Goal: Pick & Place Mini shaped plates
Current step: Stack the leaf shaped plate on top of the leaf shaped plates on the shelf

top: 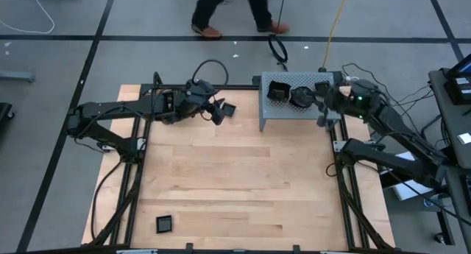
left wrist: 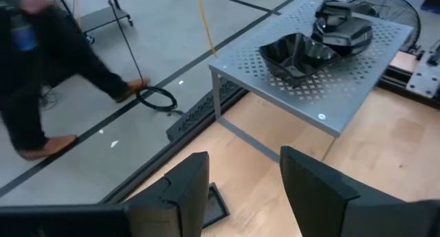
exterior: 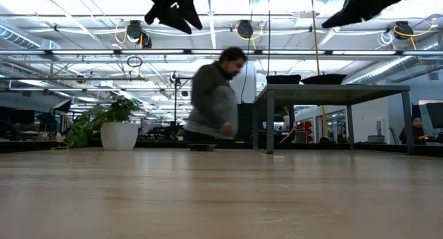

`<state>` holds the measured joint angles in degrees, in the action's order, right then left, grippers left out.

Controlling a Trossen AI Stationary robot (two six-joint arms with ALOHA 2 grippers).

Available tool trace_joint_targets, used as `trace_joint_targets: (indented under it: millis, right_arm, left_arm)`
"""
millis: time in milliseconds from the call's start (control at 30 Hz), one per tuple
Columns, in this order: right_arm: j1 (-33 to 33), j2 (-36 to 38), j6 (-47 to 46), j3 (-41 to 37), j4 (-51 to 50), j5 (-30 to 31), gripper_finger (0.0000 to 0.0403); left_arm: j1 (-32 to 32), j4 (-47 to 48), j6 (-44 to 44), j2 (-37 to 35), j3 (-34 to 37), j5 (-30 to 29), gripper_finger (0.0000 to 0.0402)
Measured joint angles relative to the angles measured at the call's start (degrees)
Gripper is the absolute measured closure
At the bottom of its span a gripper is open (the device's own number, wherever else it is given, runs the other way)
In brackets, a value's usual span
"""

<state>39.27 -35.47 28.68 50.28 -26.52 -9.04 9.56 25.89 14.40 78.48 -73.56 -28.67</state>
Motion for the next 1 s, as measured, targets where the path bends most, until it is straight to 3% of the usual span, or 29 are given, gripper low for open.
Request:
trace_joint_targets:
  millis: [100,233,400,533,767,1000]
  right_arm:
    - [0.0,-2.8,-13.1,0.0,-1.2,0.3,0.0336]
    - [0.0,-6.7,-21.2,0.0,-1.4,0.0,0.0322]
    - [0.0,-11.0,-27.5,0.0,0.2,2.4,0.0278]
    - [0.0,-13.7,-37.9,0.0,0.1,6.5,0.0238]
    - [0.0,-16.9,-46.4,0.0,1.9,6.6,0.0190]
    - [0.0,-19.2,-51.5,0.0,0.6,6.8,0.0183]
  left_arm:
    - [0.5,0.0,1.4,0.0,0.0,0.0,0.0218]
    - [0.7,0.0,1.7,0.0,0.0,0.1,0.0218]
    - [0.7,0.0,0.9,0.0,0.0,0.1,0.0218]
    - [0.7,0.1,0.8,0.0,0.0,0.1,0.0218]
    - [0.8,1.7,0.2,0.0,0.0,0.2,0.0218]
    - [1.0,1.6,-0.9,0.0,0.0,0.2,0.0218]
